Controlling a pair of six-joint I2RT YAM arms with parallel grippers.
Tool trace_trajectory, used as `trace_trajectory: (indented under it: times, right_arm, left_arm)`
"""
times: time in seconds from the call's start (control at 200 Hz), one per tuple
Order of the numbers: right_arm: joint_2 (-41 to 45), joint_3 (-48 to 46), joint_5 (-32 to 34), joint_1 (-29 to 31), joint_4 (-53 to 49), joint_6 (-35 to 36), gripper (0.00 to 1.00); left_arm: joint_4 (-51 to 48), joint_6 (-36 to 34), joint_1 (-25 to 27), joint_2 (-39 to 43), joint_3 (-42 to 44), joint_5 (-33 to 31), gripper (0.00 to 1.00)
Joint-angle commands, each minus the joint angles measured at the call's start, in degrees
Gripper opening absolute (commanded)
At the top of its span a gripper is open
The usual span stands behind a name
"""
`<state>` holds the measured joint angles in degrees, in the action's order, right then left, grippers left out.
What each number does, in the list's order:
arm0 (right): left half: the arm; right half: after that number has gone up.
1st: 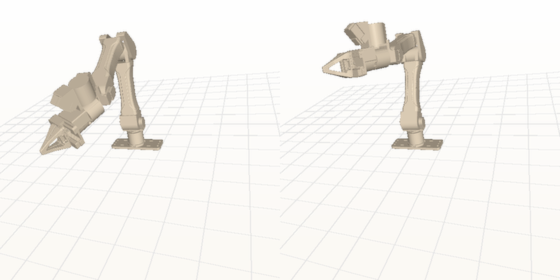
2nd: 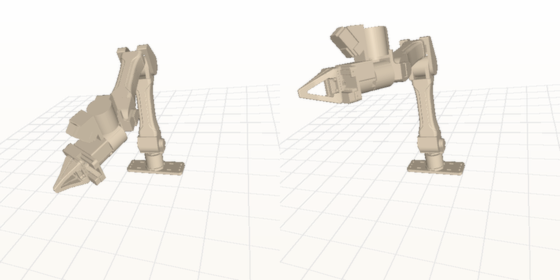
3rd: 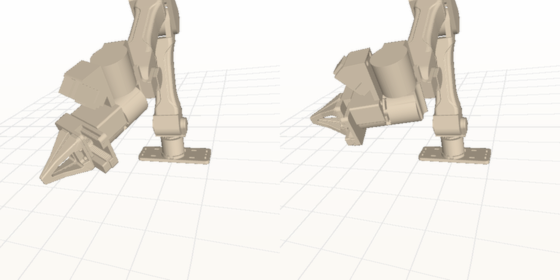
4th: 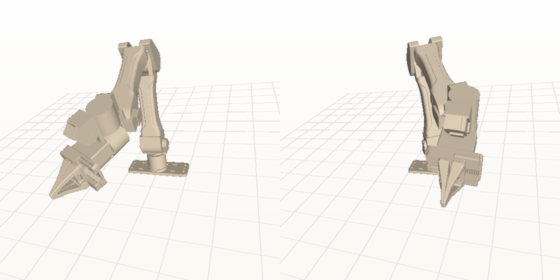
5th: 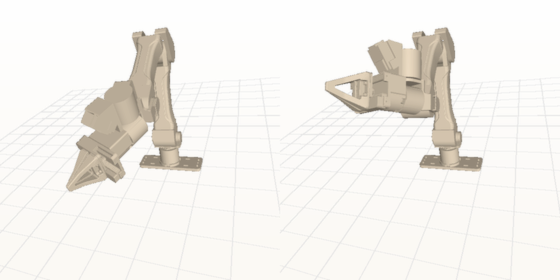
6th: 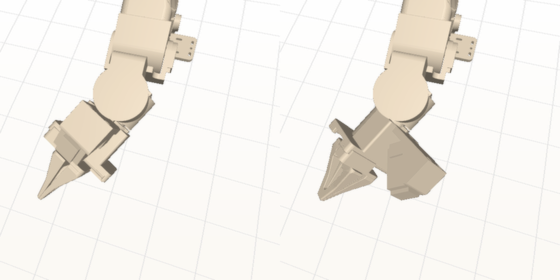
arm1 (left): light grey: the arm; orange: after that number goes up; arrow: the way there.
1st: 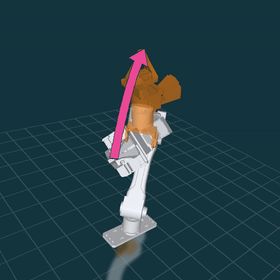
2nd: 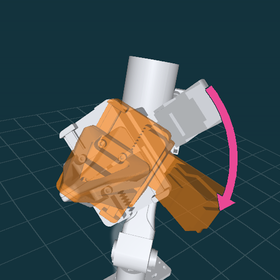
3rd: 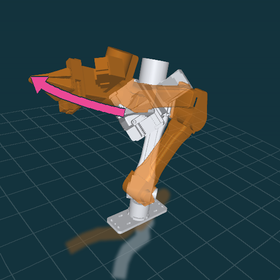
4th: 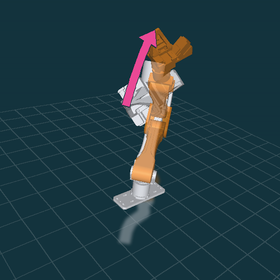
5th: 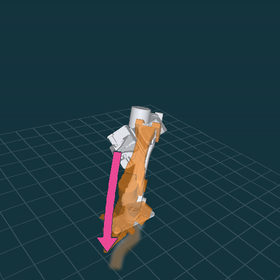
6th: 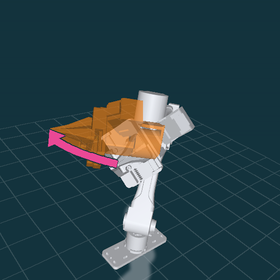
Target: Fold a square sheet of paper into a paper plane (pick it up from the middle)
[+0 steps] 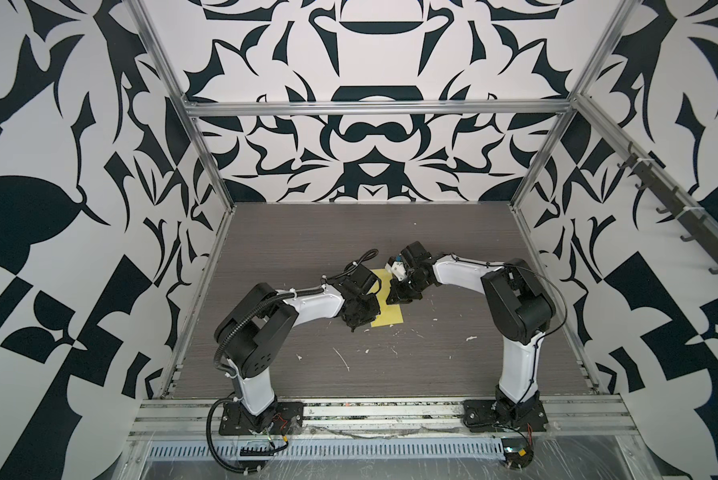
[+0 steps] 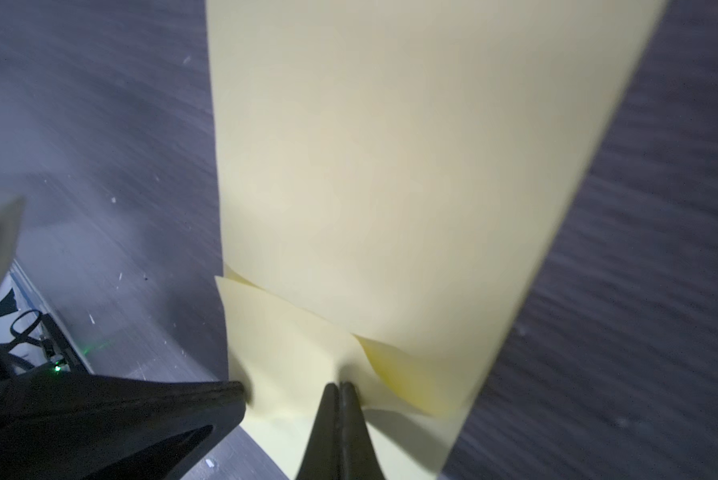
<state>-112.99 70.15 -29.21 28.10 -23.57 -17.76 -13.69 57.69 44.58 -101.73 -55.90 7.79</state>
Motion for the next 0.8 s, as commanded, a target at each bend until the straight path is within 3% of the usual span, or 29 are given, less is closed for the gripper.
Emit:
trace_trajectory:
  times: [0.0,0.44,0.62,0.795]
  right_arm:
    - [-0.94,1.97,8.25,-2.07,-3.25,-1.64,0.0]
    - [1.11,5.31,21.66,-3.75,-7.92,-1.93,0.0]
    - [8.3,-0.62,9.03,-2.95,-1.52,-3.04,0.0]
    - [9.78,-3.79,4.26,1.53,-0.71,-2.64,0.0]
  left_arm:
    - [-5.28,-0.37,0.0,-1.62,0.74,-0.7,0.0]
    - [-5.02,-0.64,-0.02,-1.32,0.86,-0.67,0.0]
    - [-4.76,-1.68,0.03,-0.5,-0.41,-0.4,0.0]
    - [-4.76,-1.82,-0.02,-1.0,-0.73,-0.17,0.0]
